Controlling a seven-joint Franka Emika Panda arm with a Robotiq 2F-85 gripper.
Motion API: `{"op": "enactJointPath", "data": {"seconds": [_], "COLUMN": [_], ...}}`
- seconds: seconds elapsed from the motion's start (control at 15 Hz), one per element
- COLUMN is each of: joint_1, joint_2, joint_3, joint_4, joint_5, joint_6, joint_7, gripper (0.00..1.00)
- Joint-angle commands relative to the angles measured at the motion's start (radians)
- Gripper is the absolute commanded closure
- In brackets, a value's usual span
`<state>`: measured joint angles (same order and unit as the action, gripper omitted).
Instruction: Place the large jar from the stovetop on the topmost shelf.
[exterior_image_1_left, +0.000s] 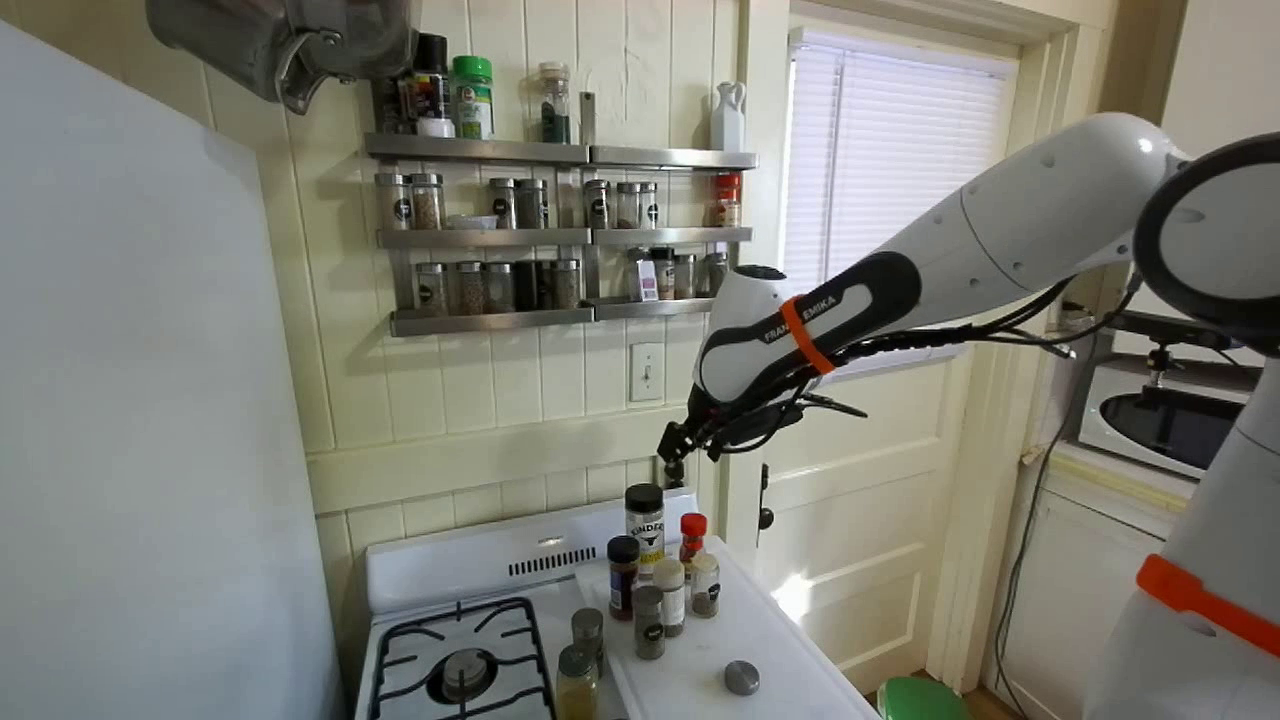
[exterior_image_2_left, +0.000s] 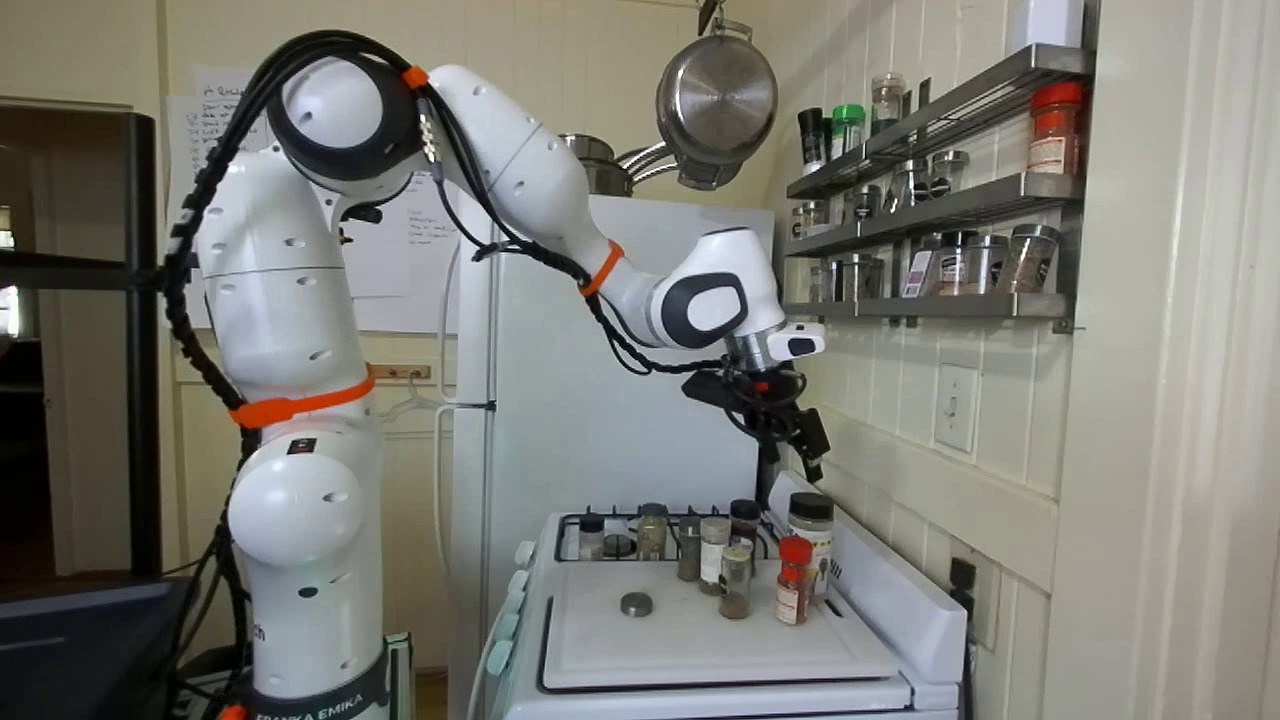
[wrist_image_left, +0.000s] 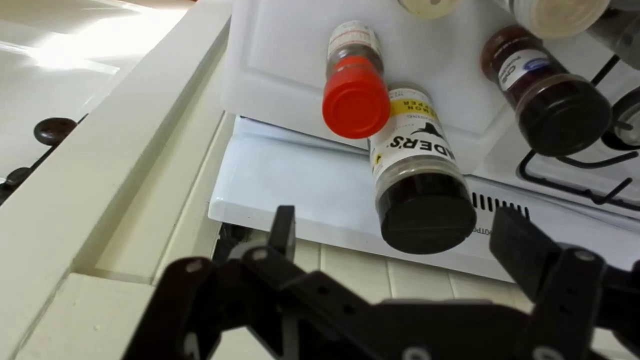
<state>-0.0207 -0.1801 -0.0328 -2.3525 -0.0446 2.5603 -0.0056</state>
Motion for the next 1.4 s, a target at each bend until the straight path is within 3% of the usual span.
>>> {"op": "enactJointPath", "data": {"seconds": [0.0, 0.33, 0.73, 1.33], "joint_1": [0.022, 0.052, 0.035, 0.026], "joint_2": [0.094, 0.176, 0.225, 0.270], "joint_3": [-0.003, 0.018, 0.028, 0.027], "joint_4": [0.021, 0.046, 0.074, 0.077], "joint_5": [0.073, 0.198, 0.084, 0.084], "joint_6": [0.118, 0.193, 0.151, 0.166], "joint_7": [-0.051, -0.163, -0.106, -0.106], "gripper": [0.00, 0.00, 0.00, 0.00]}}
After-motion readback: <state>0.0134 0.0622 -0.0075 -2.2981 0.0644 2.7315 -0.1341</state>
